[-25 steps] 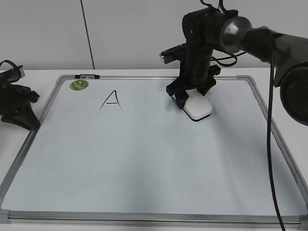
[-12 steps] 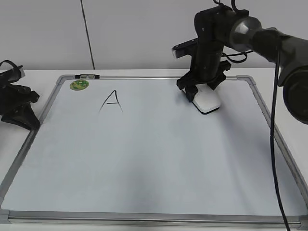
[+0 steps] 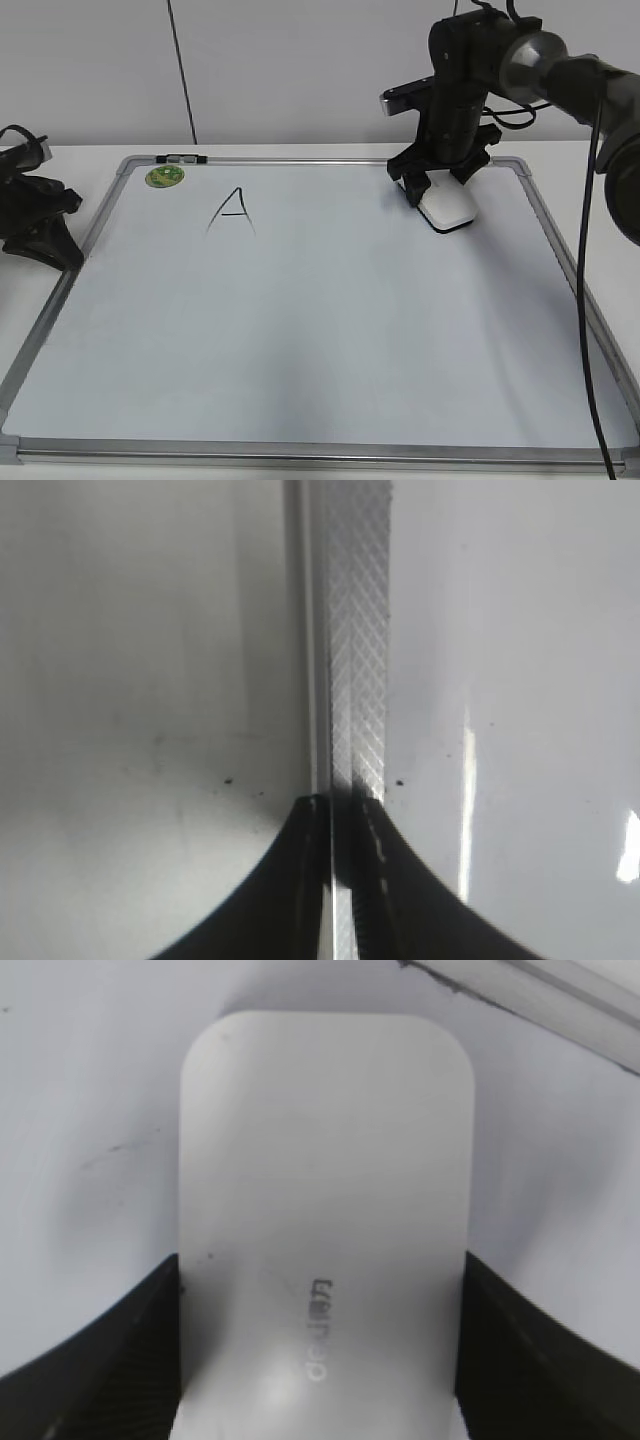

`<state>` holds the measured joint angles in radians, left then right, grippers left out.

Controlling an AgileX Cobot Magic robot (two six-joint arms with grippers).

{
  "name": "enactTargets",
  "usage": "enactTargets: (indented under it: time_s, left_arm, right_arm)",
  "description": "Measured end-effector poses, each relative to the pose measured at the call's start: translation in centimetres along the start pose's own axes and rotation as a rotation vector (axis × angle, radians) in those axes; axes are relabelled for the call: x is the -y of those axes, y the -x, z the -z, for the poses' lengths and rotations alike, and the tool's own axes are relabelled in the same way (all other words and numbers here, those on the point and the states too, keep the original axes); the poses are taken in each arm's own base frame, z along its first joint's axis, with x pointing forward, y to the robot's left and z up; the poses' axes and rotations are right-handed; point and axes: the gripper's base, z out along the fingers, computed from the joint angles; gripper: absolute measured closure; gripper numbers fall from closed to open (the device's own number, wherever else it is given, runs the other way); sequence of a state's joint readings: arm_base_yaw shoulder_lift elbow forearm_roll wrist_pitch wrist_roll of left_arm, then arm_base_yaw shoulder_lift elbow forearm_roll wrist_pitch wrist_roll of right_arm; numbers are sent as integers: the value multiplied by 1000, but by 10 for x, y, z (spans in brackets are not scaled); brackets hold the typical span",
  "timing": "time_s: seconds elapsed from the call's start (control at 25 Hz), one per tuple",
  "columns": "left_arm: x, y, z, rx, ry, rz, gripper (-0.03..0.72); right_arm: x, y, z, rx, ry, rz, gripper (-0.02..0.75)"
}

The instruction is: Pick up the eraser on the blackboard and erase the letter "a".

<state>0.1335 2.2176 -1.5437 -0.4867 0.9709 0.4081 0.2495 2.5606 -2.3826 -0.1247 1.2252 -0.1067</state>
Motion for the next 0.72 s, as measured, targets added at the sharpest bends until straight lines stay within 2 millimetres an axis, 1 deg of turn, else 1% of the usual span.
enactTargets:
  time_s: [0.12,0.44,0.56,0.64,0.72]
  left_arm:
    - [0,0,0,0,0,0,655]
    - [0,0,0,2,1,0,655]
    - [0,0,0,2,1,0,655]
    - [0,0,0,2,1,0,655]
    - [0,0,0,2,1,0,655]
  right_arm:
    - [0,0,0,0,0,-2,205]
    - [11,-2,-1,-3,-5,-32,205]
    - [11,-2,2,2,-6,-33,205]
    - [14,-2,9,6,-6,-40,205]
    - [16,0,25,30,-5,-45,205]
